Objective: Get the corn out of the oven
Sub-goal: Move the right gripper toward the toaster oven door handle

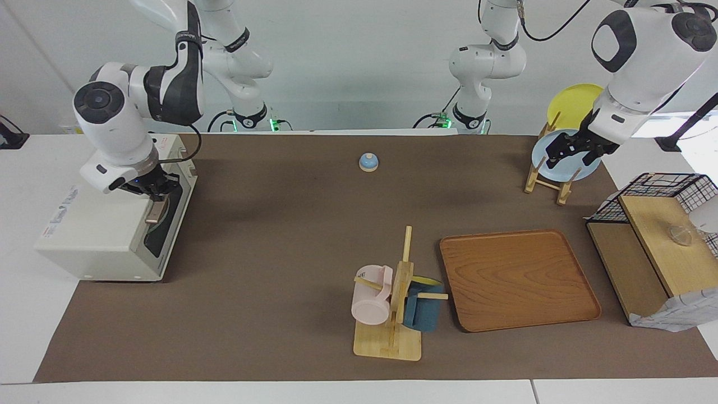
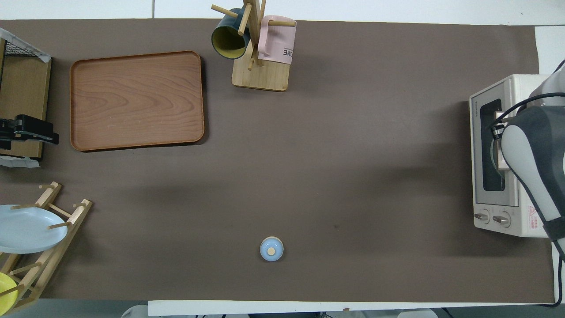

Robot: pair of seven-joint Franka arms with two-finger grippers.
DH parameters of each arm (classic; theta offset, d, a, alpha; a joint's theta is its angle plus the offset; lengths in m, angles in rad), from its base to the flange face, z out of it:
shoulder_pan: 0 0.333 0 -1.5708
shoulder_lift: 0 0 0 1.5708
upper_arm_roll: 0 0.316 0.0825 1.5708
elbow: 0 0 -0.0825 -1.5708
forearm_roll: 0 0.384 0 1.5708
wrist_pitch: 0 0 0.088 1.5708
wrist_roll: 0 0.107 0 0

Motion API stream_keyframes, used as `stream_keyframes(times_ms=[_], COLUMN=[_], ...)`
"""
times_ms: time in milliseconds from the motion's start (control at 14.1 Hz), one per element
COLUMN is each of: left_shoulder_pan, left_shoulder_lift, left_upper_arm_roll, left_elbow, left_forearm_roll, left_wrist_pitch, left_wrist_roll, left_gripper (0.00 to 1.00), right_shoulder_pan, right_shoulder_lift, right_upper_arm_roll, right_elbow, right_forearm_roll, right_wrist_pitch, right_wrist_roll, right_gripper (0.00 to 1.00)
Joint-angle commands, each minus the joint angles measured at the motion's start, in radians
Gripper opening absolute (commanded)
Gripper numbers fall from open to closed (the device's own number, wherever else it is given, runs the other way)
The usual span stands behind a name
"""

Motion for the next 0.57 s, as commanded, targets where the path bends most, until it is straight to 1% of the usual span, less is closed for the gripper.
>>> stream_keyframes(times_ms=[0,283,496], left_shoulder_pan=[0.008,0.008,0.008], left_shoulder_lift=[0.006,0.006,0.006], left_upper_arm_roll=[-0.003,-0.003,-0.003], left_elbow=[0.015,0.015,0.015], left_forearm_roll=[0.004,0.004,0.004], left_wrist_pitch=[-0.011,-0.012,-0.012], left_wrist_roll=[0.003,0.003,0.003], left_gripper=[1.0,1.0,1.0], right_shoulder_pan=[0.057,0.071,0.072], right_shoulder_lift=[0.07,0.174,0.23], right_upper_arm_roll=[0.007,0.011,0.017], right_elbow=[-0.024,-0.037,-0.035], right_forearm_roll=[-0.013,0.006,0.089], right_wrist_pitch=[0.093,0.228,0.293], right_wrist_roll=[0.113,0.139,0.159], right_gripper=[0.0,0.0,0.0])
